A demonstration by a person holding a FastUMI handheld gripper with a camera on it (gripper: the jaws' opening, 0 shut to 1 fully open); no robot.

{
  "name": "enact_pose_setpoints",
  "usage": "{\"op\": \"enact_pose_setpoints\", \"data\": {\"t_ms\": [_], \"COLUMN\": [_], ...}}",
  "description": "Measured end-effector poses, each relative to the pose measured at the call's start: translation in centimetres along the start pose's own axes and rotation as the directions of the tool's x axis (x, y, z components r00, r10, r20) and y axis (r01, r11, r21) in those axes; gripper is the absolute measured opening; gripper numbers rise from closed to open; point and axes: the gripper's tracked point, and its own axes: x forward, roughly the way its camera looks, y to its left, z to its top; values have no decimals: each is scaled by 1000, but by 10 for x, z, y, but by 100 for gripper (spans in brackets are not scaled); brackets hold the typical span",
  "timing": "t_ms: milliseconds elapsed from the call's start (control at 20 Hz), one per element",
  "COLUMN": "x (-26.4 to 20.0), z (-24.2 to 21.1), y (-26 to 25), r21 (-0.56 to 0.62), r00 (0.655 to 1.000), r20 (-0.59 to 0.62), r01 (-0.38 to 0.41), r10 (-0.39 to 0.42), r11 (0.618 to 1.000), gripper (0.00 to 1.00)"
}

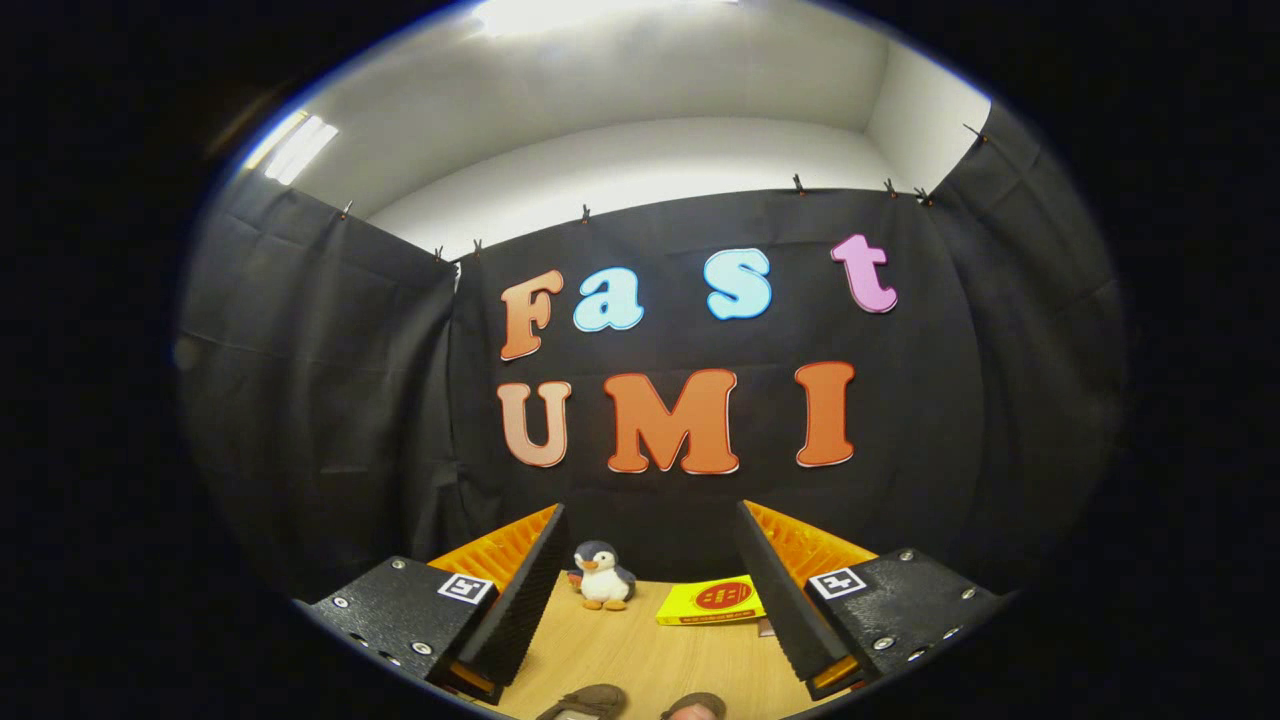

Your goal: Open the storage box then place both shoes into the box .Put the left shoe in first, then the right shoe, with the right side of both shoes facing outward in a uniform manner.

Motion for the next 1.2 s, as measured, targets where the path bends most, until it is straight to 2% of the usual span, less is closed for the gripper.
{"op": "enact_pose_setpoints", "data": {"t_ms": [300, 550, 750, 950, 1050, 1200], "x": [10, 14, 16, 18, 15, 0], "z": [-35, -88, -135, -173, -199, -231], "y": [27, 58, 89, 112, 127, 155], "r21": [86, 208, 363, 503, 556, 635], "r00": [992, 950, 879, 824, 774, 674], "r20": [-95, -236, -357, -414, -466, -530], "r01": [-75, -155, -181, -148, -121, -88], "r10": [83, 203, 316, 388, 429, 515], "r11": [993, 966, 914, 851, 823, 767], "gripper": [99, 98, 97, 96, 93, 93]}}
